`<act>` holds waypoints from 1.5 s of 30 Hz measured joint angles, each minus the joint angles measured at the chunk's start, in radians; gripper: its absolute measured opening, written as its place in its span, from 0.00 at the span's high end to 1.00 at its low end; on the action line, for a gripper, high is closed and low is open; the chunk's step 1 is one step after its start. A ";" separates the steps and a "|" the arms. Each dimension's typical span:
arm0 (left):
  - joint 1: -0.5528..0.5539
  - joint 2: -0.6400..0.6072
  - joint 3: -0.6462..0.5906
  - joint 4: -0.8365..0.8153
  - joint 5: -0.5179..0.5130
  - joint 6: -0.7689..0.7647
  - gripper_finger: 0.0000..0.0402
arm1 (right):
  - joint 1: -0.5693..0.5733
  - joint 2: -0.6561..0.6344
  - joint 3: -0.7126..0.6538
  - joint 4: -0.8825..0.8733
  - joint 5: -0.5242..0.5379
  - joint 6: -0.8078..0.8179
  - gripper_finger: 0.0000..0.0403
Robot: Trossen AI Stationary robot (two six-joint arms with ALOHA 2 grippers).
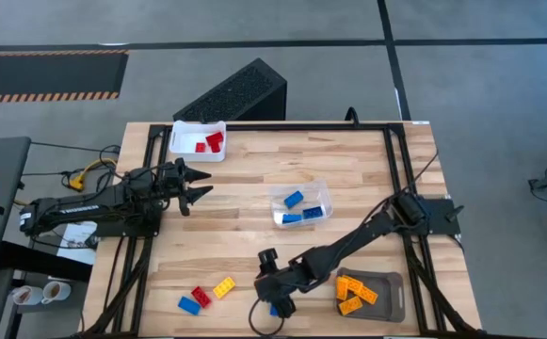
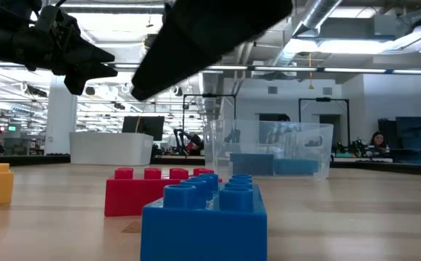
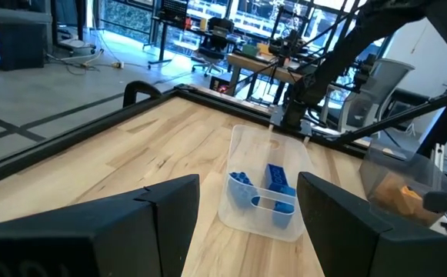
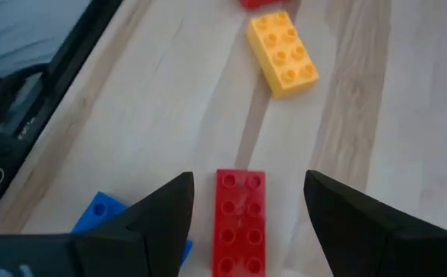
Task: Sort & place blocks by color
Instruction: Put the blue game piece into the transparent bin
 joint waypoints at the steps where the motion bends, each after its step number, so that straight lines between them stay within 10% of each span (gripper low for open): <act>1: 0.000 0.000 0.000 0.000 0.000 0.000 0.49 | -0.004 0.000 0.000 -0.004 -0.008 0.018 0.33; 22: 0.000 0.000 0.000 -0.012 0.004 0.000 0.49 | 0.000 0.019 0.046 -0.096 -0.085 0.040 0.33; 45: 0.000 0.000 0.000 -0.013 -0.030 -0.013 0.49 | 0.085 0.031 0.133 -0.286 -0.022 -0.328 0.33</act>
